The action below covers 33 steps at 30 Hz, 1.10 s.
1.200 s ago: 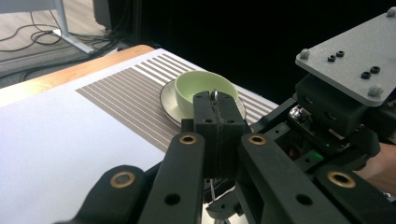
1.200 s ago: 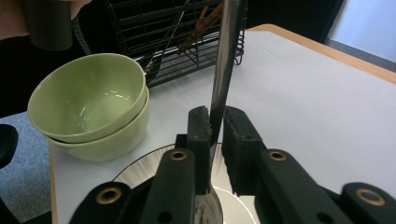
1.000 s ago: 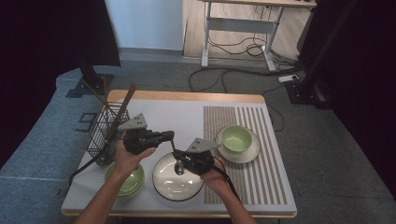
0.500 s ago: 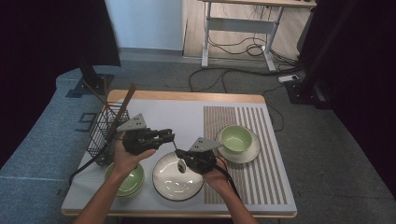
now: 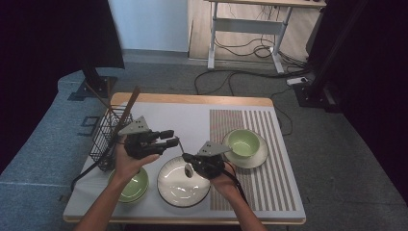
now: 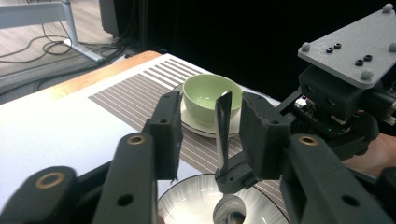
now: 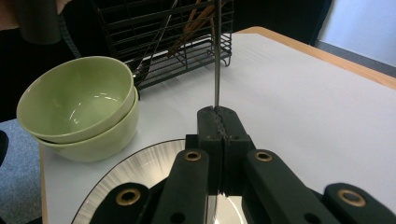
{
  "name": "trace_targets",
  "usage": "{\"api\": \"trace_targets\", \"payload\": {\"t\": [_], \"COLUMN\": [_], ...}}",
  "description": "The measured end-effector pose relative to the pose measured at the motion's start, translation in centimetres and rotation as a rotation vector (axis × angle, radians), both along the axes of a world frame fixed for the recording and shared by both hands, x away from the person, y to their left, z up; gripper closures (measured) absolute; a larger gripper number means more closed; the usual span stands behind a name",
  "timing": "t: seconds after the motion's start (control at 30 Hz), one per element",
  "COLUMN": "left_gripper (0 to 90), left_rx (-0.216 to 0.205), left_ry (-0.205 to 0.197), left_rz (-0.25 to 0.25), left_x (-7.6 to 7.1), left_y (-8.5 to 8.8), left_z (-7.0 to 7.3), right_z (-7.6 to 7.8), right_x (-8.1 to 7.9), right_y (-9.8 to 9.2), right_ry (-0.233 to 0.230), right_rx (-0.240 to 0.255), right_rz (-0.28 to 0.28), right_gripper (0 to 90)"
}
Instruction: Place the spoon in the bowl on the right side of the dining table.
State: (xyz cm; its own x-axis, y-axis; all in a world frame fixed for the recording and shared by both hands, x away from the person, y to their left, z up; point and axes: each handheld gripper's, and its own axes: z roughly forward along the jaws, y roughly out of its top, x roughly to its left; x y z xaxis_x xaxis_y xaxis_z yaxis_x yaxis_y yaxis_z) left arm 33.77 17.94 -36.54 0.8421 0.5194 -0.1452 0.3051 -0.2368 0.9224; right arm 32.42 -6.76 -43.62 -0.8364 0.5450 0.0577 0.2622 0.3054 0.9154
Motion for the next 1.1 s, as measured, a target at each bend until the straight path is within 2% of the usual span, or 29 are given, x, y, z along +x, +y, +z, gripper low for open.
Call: {"api": "trace_targets", "payload": {"t": [0.17,0.37,0.5,0.7,0.87,1.1], "left_gripper": [52.8,51.5,51.0,50.6,50.5,50.5], "left_rx": [-0.015,-0.032,-0.004,0.007,-0.002,0.016], "left_ry": [0.001,0.013,0.002,0.004,0.020,0.009], "left_rz": [0.012,0.022,0.038,0.046,0.048,0.068], "left_x": [-0.1,-0.1,-0.3,-0.6,-0.6,-0.9], "left_y": [0.7,1.7,2.0,2.4,2.9,3.4], "left_z": [0.1,0.1,0.1,-0.2,-0.4,-0.3], "right_z": [0.0,-0.1,-0.2,-0.1,-0.1,0.0], "right_x": [0.2,0.3,0.3,0.4,0.5,0.8], "right_y": [-0.6,-0.9,-1.0,-1.3,-1.7,-2.5], "right_ry": [-0.001,0.001,0.003,0.000,0.001,0.000], "right_rx": [0.004,-0.001,-0.001,0.001,0.007,0.013], "right_rz": [-0.017,-0.026,-0.031,-0.042,-0.052,-0.070], "right_gripper": [89.8,89.8,89.8,89.8,89.8,89.8]}}
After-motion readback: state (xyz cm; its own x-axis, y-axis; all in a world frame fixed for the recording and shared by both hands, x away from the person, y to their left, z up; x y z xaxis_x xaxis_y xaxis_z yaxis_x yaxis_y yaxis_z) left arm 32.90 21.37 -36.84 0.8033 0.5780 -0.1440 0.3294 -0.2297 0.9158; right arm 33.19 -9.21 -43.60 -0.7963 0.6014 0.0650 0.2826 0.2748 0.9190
